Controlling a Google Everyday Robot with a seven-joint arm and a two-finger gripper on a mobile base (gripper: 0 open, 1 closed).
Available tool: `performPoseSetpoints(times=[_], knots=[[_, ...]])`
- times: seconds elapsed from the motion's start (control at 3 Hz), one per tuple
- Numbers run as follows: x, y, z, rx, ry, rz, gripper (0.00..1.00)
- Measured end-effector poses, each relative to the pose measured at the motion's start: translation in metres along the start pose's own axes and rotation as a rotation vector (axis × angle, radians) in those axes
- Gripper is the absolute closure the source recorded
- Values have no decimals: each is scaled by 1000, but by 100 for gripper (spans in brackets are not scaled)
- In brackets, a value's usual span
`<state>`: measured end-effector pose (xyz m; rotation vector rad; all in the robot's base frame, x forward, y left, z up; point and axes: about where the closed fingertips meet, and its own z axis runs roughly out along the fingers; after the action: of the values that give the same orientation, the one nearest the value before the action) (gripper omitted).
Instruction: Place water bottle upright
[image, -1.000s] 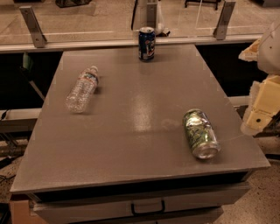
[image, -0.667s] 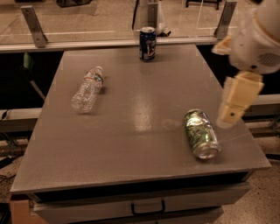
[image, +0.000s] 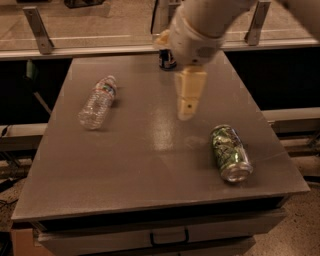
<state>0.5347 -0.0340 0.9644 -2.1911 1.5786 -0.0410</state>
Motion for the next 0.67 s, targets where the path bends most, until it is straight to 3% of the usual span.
performPoseSetpoints(times=[0.33,0.67], knots=[[-17,-13,7,1,-24,-50,0],[-15,-11,6,1,-21,-45,0]])
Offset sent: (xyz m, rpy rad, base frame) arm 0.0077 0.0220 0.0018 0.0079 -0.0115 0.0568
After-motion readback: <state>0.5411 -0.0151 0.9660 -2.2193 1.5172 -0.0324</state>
